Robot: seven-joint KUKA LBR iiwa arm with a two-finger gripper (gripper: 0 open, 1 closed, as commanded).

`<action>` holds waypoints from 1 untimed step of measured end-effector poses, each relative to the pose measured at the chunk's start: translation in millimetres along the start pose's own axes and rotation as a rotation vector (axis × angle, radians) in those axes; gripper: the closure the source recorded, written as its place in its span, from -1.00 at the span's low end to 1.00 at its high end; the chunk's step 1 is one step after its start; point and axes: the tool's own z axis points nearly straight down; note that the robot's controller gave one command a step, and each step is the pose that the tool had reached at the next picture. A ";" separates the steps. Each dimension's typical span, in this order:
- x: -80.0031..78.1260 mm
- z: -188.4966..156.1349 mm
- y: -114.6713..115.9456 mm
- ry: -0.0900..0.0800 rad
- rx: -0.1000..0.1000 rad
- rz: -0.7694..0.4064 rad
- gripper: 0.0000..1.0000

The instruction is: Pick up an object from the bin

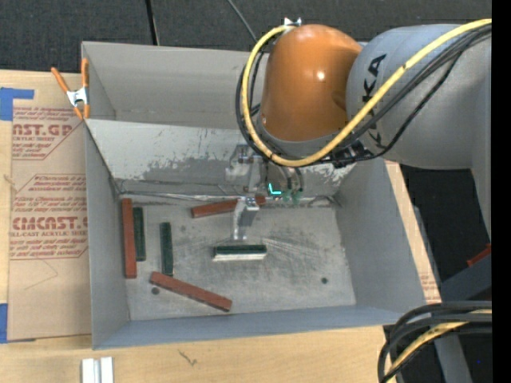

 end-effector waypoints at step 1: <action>-1.6 -4.7 -0.7 -0.008 -0.001 0.001 -1.00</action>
Offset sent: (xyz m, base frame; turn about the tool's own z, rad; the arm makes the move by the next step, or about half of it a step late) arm -0.0316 -0.0332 -0.1594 0.0289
